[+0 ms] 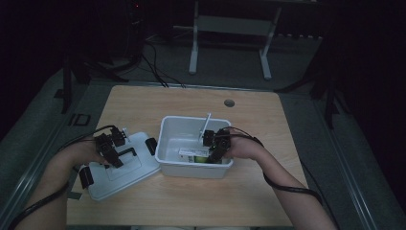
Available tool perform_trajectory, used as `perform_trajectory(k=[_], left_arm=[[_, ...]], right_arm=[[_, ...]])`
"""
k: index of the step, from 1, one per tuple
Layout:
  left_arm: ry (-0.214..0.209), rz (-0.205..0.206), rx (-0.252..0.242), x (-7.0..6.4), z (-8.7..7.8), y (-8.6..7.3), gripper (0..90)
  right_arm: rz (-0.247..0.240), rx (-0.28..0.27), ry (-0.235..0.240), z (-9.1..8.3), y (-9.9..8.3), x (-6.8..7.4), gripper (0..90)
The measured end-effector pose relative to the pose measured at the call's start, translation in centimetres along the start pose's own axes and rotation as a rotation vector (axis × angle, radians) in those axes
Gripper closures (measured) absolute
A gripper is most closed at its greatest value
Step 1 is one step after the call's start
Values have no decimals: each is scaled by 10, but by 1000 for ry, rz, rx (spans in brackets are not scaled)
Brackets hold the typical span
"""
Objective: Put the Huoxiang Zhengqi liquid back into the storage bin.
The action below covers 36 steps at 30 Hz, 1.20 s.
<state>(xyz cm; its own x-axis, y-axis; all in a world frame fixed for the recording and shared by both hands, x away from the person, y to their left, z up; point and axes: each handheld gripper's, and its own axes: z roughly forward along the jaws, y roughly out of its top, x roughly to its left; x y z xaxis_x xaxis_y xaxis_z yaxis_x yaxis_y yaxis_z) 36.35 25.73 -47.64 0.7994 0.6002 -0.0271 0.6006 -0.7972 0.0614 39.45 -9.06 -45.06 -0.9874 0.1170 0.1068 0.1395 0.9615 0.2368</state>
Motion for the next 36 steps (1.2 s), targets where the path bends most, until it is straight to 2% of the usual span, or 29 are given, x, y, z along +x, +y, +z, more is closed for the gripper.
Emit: perform_trajectory(k=[5, 6, 11, 19, 29, 31, 32, 36], left_arm=[[4, 4, 0, -1, 1, 1, 517], [-2, -1, -16, 0, 1, 2, 517], [-1, 0, -4, -1, 2, 4, 517], [3, 4, 7, -2, 2, 7, 517], [-1, 8, 14, -3, 4, 7, 518], [-2, 7, 14, -3, 5, 7, 518], [-3, 5, 14, -3, 6, 8, 518], [3, 8, 14, -3, 6, 8, 519]], right_arm=[[11, 9, -7, 1, -2, 0, 616], [11, 19, -16, 3, -2, 0, 611], [17, 14, -21, 1, -2, 1, 603], [27, -60, -16, -25, -5, 4, 575], [53, -145, -48, -51, -17, 2, 530], [56, -167, -61, -58, -22, 1, 509], [70, -191, -72, -65, -27, 0, 487], [100, -225, -104, -78, -41, -3, 436]])
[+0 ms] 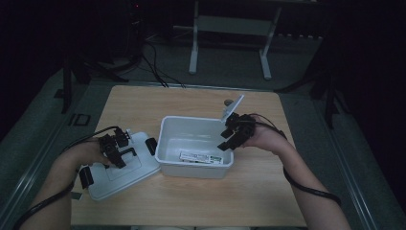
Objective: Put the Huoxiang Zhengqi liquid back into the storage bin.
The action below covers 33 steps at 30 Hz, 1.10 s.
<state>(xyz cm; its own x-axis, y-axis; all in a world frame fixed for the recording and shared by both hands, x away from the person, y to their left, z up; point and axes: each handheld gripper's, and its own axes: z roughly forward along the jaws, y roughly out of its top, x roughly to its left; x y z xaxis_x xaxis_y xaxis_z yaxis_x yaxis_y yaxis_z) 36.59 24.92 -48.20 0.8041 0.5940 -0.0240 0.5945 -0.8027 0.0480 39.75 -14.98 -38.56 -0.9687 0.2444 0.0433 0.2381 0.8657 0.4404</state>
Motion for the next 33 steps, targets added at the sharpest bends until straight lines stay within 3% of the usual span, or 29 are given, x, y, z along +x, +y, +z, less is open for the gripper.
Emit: perform_trajectory(k=[5, 15, 16, 20, 27, 33], left_arm=[[5, -9, 2, 1, -2, -1, 525], [20, -14, -3, 2, -8, 0, 533], [24, -7, 1, 3, -9, 0, 538], [19, -12, 5, 3, -8, 0, 539], [15, -19, -5, 3, -8, 0, 559], [36, -4, 1, 1, -6, 1, 613]], right_arm=[[42, -38, -30, -10, -13, -6, 349], [144, -118, -67, -18, -66, -17, 226], [153, -116, -64, -16, -77, -18, 185], [184, -117, -88, -11, -95, -22, 186], [218, -155, -97, -3, -112, -23, 188], [252, -173, -85, 15, -128, -23, 176]])
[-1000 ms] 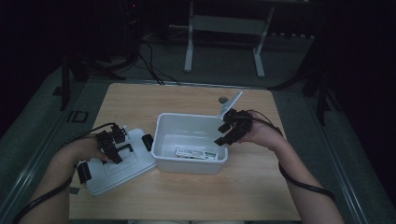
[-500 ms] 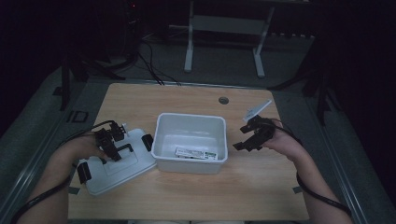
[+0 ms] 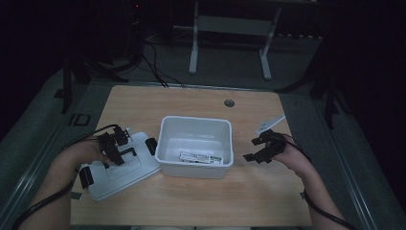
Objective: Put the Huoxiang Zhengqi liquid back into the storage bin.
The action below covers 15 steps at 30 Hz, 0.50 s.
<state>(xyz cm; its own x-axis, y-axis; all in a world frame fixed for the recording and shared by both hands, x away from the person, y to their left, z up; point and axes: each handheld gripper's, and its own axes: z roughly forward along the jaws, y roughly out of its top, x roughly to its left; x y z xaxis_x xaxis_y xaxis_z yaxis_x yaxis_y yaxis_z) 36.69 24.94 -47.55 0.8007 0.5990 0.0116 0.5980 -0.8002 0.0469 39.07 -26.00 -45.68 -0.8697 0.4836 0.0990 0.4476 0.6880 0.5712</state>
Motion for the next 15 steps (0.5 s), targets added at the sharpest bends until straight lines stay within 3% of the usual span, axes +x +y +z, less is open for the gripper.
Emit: perform_trajectory(k=[3, 8, 11, 15], left_arm=[[14, 2, -12, 2, 0, 0, 644], [35, 12, -12, 3, -2, 1, 666], [61, 33, -23, 3, -4, 4, 742], [49, 48, -29, 3, -4, 7, 821]], right_arm=[[11, -39, 10, 11, -14, -1, 165], [26, -34, 7, 19, -24, -2, 164], [31, -33, 1, 21, -31, -1, 163], [30, -39, 3, 21, -38, 1, 163]])
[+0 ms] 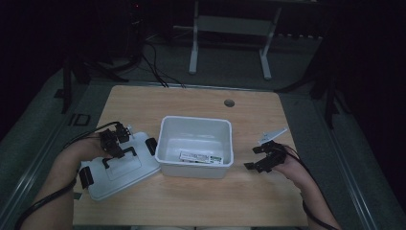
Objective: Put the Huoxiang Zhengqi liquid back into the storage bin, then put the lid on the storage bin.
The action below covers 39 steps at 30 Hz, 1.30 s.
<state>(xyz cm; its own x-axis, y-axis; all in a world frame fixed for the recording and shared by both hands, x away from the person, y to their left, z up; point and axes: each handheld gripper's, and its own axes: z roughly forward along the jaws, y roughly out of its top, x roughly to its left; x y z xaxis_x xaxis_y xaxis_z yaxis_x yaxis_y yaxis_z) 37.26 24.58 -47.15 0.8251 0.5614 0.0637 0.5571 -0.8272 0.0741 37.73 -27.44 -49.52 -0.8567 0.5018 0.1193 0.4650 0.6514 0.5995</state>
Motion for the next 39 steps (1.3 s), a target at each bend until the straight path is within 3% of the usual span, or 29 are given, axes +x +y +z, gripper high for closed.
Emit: perform_trajectory(k=[7, 10, 13, 21, 22, 23, 28, 31, 32, 39], left_arm=[[-2, 22, -4, 0, -1, -1, 838], [10, 50, -1, 0, -5, -5, 838], [1, 43, -6, 1, -11, -9, 838], [19, 37, -14, -1, -46, -25, 837], [30, 35, -18, -1, -59, -30, 838], [30, 35, -18, -1, -59, -30, 838], [50, 29, -24, -2, -91, -42, 838], [51, 36, -34, -4, -99, -43, 838], [48, 43, -50, -6, -109, -42, 838], [59, 67, -62, -10, -127, -34, 837]], right_arm=[[13, -31, -5, -5, -7, -1, 156], [17, -38, -3, -4, -9, -1, 155], [20, -36, 0, -4, -10, -1, 154], [31, -52, 4, -5, -12, -2, 153], [28, -54, 5, -6, -12, -2, 152], [28, -54, 5, -6, -12, -2, 152], [35, -70, 10, -7, -12, -1, 152], [35, -75, 8, -8, -12, -2, 152], [39, -74, 8, -8, -13, -2, 152], [44, -76, 7, -9, -12, -2, 151]])
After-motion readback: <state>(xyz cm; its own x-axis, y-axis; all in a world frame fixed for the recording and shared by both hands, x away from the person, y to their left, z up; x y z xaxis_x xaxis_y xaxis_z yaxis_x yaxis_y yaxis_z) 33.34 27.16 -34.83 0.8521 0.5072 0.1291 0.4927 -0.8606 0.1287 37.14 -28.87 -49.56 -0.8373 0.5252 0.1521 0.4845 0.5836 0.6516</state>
